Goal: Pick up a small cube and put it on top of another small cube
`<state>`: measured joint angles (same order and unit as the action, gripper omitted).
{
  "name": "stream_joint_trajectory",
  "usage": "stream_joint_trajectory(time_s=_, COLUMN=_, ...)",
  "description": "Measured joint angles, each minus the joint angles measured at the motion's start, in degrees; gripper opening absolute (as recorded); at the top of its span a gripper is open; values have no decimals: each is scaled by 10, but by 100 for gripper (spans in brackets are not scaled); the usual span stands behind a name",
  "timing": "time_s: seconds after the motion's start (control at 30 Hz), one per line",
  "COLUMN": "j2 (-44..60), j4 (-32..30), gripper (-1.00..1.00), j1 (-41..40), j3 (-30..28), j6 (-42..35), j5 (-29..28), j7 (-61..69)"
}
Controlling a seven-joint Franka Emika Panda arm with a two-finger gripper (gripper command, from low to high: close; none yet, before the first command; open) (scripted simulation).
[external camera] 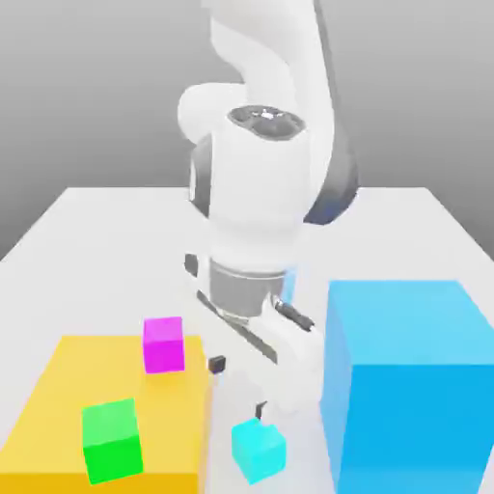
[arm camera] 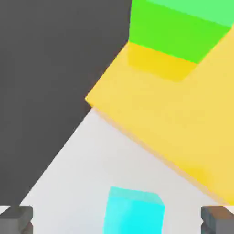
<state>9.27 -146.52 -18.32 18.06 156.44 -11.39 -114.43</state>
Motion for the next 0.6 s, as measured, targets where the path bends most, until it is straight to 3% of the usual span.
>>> stream_joint_trajectory(time_s=0.23, j2=116, j4=14, gripper=0, j1=48, j3=-59, j6=87, j5=-52, j7=-68)
stream_joint_trajectory(time_s=0.27, j2=128, j4=17, gripper=-100, j1=55, j3=-67, j6=98, j5=-59, j7=-75)
stream_joint_trajectory(time_s=0.5, j2=128, j4=17, gripper=-100, j1=52, j3=-64, j6=100, j5=-60, j7=-77)
stream_joint_trajectory(time_s=0.6, j2=90, j4=8, gripper=-100, j1=31, j3=-38, j6=68, j5=-32, j7=-54)
